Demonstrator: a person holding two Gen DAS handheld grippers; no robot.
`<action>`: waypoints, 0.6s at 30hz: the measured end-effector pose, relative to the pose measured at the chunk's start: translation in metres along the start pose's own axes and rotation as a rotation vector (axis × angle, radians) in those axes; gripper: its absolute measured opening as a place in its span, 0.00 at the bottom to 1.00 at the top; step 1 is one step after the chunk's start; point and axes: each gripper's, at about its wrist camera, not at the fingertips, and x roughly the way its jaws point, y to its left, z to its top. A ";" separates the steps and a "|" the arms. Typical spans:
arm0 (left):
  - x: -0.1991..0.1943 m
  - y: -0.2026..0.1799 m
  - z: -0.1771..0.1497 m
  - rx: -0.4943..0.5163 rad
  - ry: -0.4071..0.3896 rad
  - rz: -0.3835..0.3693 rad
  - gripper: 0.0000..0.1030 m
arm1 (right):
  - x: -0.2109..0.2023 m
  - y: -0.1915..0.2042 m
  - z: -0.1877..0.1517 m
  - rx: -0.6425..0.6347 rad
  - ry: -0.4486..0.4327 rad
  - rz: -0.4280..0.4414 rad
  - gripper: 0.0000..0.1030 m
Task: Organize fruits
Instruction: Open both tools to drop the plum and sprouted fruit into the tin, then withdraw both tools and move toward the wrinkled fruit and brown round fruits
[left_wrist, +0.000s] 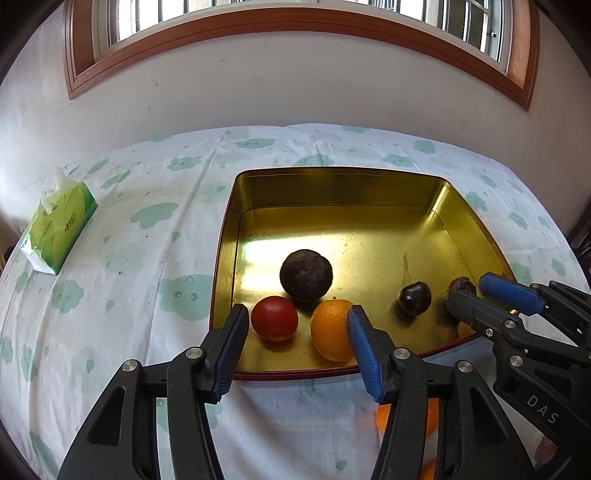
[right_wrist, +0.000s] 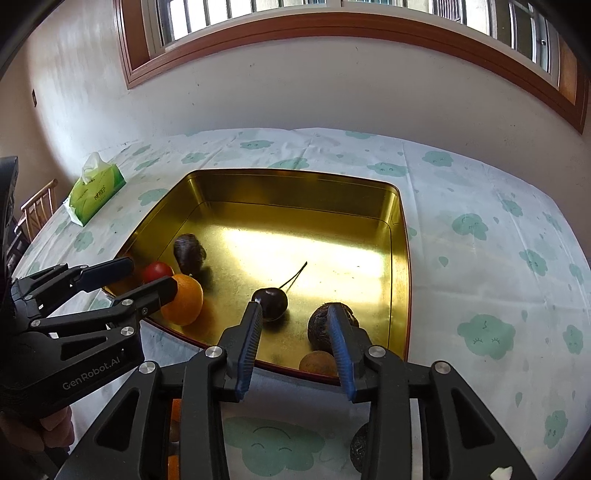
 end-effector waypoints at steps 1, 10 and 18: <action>-0.002 0.000 -0.001 -0.001 -0.001 -0.001 0.55 | -0.003 -0.001 -0.001 0.002 -0.004 0.002 0.34; -0.038 0.000 -0.017 -0.001 -0.039 0.007 0.55 | -0.043 -0.005 -0.018 0.026 -0.047 -0.019 0.34; -0.062 0.004 -0.067 0.008 -0.020 0.021 0.55 | -0.071 -0.014 -0.062 0.040 -0.032 -0.059 0.34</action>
